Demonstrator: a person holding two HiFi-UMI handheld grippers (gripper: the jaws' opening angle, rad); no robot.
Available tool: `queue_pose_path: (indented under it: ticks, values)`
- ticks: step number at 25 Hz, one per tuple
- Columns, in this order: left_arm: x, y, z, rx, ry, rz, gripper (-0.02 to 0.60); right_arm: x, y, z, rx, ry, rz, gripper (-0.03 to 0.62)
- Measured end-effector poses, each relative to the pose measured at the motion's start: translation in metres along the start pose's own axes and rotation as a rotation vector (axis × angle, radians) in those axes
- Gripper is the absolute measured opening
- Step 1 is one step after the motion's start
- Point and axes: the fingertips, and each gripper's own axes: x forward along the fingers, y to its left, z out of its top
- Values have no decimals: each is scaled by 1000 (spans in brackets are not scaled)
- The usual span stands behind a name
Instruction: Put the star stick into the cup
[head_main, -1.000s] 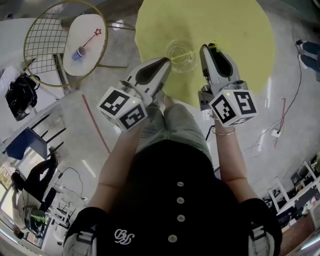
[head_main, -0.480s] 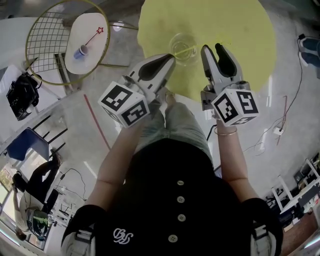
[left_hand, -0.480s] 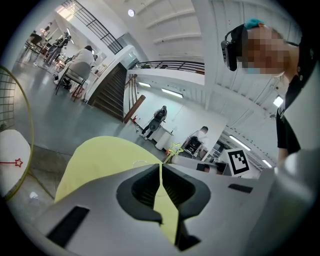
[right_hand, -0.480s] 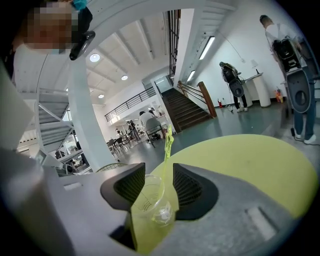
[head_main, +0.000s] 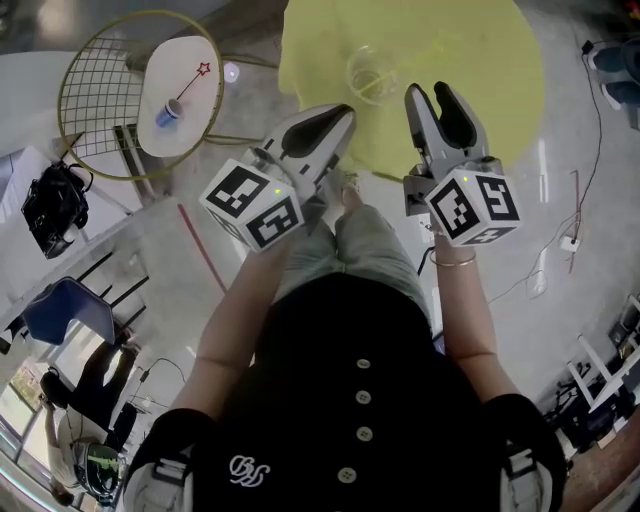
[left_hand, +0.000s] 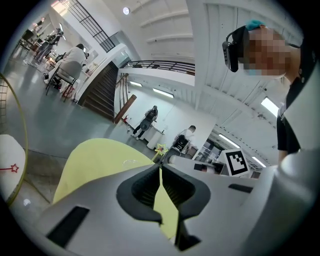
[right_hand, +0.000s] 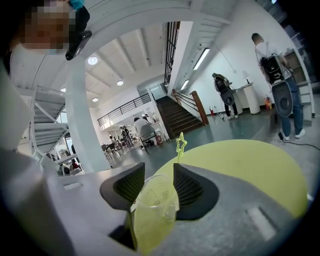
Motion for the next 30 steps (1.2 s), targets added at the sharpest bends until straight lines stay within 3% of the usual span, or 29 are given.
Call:
queue_pose_path:
  ticks: [30]
  values:
    - [-124, -119, -22, 165, -23, -230, 23, -157, 137, -25, -56, -190, -36, 138]
